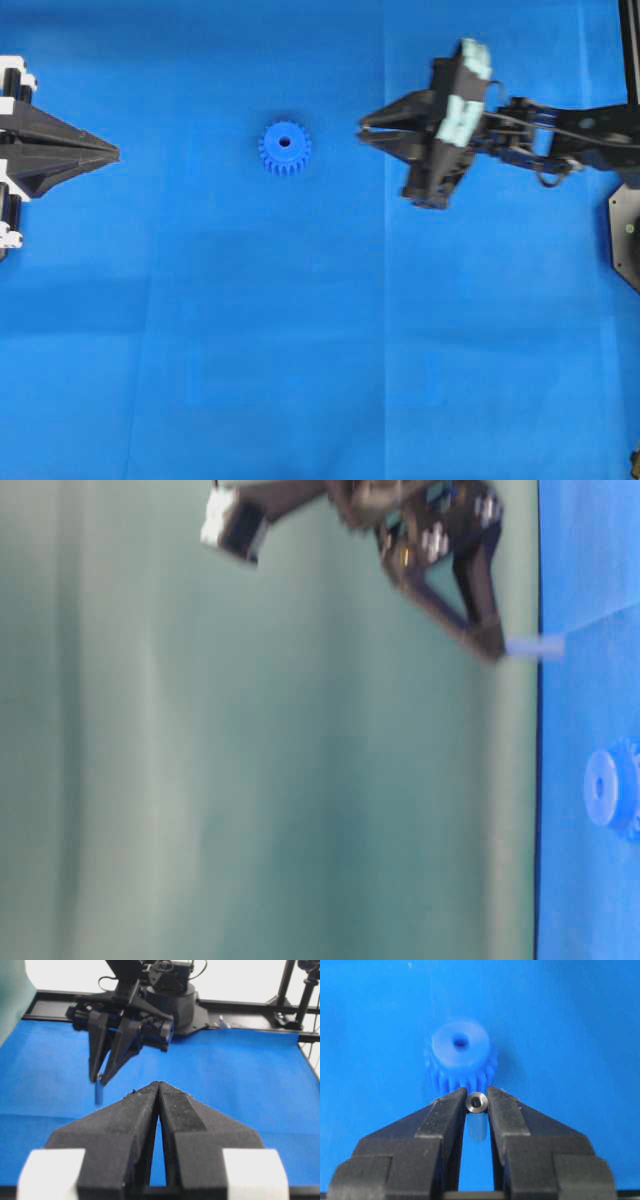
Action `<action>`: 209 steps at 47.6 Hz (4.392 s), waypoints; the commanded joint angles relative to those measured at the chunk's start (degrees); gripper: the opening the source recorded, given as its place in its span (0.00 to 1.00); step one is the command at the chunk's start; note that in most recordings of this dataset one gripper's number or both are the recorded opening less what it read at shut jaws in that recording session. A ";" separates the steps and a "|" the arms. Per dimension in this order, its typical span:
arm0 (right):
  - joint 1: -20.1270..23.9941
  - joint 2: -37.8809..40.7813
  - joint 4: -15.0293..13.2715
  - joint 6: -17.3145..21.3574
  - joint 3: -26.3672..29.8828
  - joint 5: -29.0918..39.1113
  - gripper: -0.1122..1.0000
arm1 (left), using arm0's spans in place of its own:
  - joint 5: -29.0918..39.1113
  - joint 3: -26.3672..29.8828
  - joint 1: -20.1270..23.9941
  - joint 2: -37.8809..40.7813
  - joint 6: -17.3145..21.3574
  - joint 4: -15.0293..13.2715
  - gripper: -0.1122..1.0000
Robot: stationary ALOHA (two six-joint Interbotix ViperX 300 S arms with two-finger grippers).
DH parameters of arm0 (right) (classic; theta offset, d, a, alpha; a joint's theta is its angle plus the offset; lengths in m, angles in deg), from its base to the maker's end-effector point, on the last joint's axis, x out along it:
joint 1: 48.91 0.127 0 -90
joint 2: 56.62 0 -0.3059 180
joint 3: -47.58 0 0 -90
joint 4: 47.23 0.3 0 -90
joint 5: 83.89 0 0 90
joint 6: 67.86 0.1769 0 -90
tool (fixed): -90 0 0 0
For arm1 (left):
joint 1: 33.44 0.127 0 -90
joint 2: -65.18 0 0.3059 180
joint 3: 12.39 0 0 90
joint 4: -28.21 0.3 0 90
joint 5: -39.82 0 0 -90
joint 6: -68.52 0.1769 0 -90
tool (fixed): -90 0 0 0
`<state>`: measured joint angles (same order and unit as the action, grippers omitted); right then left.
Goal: Insert the shaft placed at a random location into the center hole of the small gear at another random location.
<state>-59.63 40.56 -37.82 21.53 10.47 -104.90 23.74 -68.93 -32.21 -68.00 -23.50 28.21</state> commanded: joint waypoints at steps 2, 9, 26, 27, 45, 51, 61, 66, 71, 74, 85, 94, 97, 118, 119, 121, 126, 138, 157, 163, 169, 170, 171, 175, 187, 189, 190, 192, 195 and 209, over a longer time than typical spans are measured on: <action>0.35 2.20 -0.53 -0.26 5.45 1.49 0.13 | -0.26 0.62 0.18 0.44 -0.09 0.09 0.10; 0.62 5.89 -0.53 -1.32 11.16 4.13 0.13 | -0.26 0.62 0.18 0.44 -0.09 0.09 0.10; 0.70 9.93 -0.53 -3.25 18.11 5.10 0.13 | -0.53 0.62 0.18 0.35 -0.18 0.09 0.10; 0.70 10.11 -0.53 -3.25 18.28 5.10 0.13 | -0.53 0.62 0.18 0.35 -0.18 0.09 0.10; 0.70 10.90 -0.35 -3.34 17.58 5.10 0.13 | -0.53 0.62 0.18 0.35 -0.18 0.09 0.10; 0.70 12.04 -0.35 -3.34 17.58 4.92 0.13 | -0.53 0.62 0.09 0.35 -0.18 0.09 0.10; 0.62 15.03 -0.18 -3.25 17.75 3.60 0.13 | -0.62 0.62 0.18 0.35 -0.18 0.09 0.10; 0.44 16.35 0.09 -3.16 17.67 2.37 0.13 | -0.53 0.53 0.18 0.35 -0.18 0.09 0.10; 0.35 16.96 0.44 -3.16 17.58 2.20 0.13 | -0.53 0.62 0.18 0.44 -0.18 0.09 0.10; 0.35 17.14 0.44 -3.16 17.58 2.11 0.13 | -0.53 0.62 0.18 0.44 -0.18 0.09 0.10; 0.18 18.54 0.44 -3.16 17.58 2.02 0.13 | -0.53 0.53 0.18 0.44 -0.18 0.09 0.10; 0.09 19.69 0.44 -3.08 17.67 2.02 0.13 | -0.53 0.53 0.18 0.44 -0.18 0.09 0.10; 0.09 19.95 0.44 -3.08 17.75 2.11 0.13 | -0.53 0.62 0.18 0.44 -0.18 0.09 0.10; 0.18 19.95 0.44 -2.99 17.49 2.72 0.13 | -0.35 0.62 0.18 0.44 -0.18 0.09 0.10; 0.18 19.95 0.44 -2.99 17.49 2.72 0.13 | -0.35 0.53 0.09 0.44 -0.18 0.09 0.10; 0.18 19.86 0.44 -2.99 17.58 2.72 0.14 | -0.26 0.53 0.18 0.35 -0.18 0.09 0.10; 0.18 19.86 0.53 -2.81 17.75 2.72 0.29 | -0.26 0.62 0.18 0.44 -0.18 0.09 0.10; 0.18 16.96 0.53 -2.90 17.05 2.81 0.88 | -0.26 0.44 0.18 0.44 -0.18 0.09 0.10; 0.18 4.75 0.09 -3.34 14.68 5.54 0.84 | -0.35 0.44 0.18 0.35 -0.18 0.09 0.10; 0.18 1.14 0.00 -3.34 14.24 6.24 0.84 | -0.35 0.44 0.09 0.26 -0.18 0.09 0.10; 0.18 -0.79 0.00 -3.34 13.54 6.24 0.84 | -0.26 0.44 0.18 0.18 -0.18 0.09 0.10; 0.18 -0.79 0.09 -3.25 13.36 6.24 0.84 | -0.35 0.44 0.09 0.18 -0.18 0.09 0.10; 0.18 -0.79 0.09 -3.25 13.36 6.24 0.84 | -0.35 0.44 0.18 0.18 -0.18 0.09 0.10; 0.18 -1.05 0.09 -3.16 12.83 6.42 0.84 | -0.26 0.44 0.18 0.09 -0.18 0.09 0.10; 0.26 -5.62 0.09 -3.08 7.21 6.24 0.84 | -0.26 0.35 0.18 0.00 -0.18 0.09 0.10; 0.26 -7.21 0.09 -3.08 5.45 6.24 0.84 | -0.26 0.35 0.18 0.00 -0.18 0.09 0.10; 0.26 -7.91 0.09 -3.08 4.66 6.24 0.84 | -0.35 0.35 0.18 0.00 -0.18 0.09 0.10; 0.26 -9.40 0.18 -2.99 3.16 6.24 0.84 | -0.26 0.35 0.18 0.00 -0.18 0.09 0.10; 0.26 -11.60 0.26 -2.90 0.79 6.24 0.84 | -0.35 0.35 0.09 0.00 -0.18 0.18 0.10; 0.35 -25.05 0.44 -2.81 -8.79 7.56 0.84 | -0.26 0.35 0.18 -0.18 -0.18 0.09 0.10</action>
<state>-59.46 19.64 -37.47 18.63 3.00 -97.87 23.74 -69.10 -32.12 -68.35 -23.59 28.21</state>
